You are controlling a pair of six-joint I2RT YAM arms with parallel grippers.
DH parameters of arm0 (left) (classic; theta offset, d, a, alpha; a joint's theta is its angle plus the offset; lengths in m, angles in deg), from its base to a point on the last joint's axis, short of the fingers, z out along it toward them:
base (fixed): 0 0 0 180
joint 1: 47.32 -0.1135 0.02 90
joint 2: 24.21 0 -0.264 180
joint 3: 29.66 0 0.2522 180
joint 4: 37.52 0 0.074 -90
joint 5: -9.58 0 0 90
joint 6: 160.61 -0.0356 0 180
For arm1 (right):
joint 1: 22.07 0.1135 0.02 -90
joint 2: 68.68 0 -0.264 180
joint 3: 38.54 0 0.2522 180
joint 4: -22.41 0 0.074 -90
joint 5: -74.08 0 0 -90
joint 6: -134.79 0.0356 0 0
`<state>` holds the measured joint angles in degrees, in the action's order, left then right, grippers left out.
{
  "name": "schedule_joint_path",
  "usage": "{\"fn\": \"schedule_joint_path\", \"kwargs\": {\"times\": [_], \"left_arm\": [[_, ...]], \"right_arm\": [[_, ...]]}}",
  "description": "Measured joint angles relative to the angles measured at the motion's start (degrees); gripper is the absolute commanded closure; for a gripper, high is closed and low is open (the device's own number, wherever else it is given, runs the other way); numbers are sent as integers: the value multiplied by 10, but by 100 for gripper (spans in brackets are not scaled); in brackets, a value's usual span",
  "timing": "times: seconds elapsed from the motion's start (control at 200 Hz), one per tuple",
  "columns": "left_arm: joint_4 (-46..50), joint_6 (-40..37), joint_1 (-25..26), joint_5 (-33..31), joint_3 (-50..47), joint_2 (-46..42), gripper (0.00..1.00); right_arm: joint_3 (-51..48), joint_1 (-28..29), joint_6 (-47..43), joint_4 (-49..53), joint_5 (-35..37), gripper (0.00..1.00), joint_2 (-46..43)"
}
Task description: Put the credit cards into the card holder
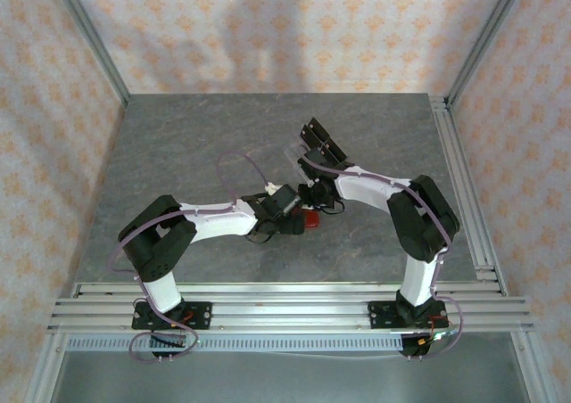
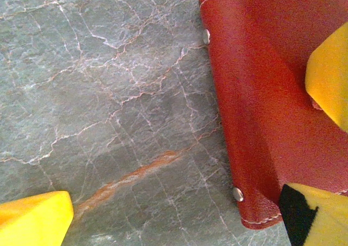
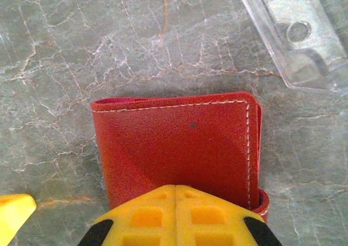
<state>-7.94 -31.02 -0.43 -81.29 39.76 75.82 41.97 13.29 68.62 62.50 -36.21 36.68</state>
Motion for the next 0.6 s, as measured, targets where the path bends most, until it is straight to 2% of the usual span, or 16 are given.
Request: {"fn": "schedule_joint_path", "kwargs": {"times": [0.285,0.601], "left_arm": [[0,0,0,0,0,0,0],[0,0,0,0,0,0,0]], "right_arm": [[-35,-28,15,-50,-53,100,-4],[-72,-35,23,-99,-70,100,-21]]}}
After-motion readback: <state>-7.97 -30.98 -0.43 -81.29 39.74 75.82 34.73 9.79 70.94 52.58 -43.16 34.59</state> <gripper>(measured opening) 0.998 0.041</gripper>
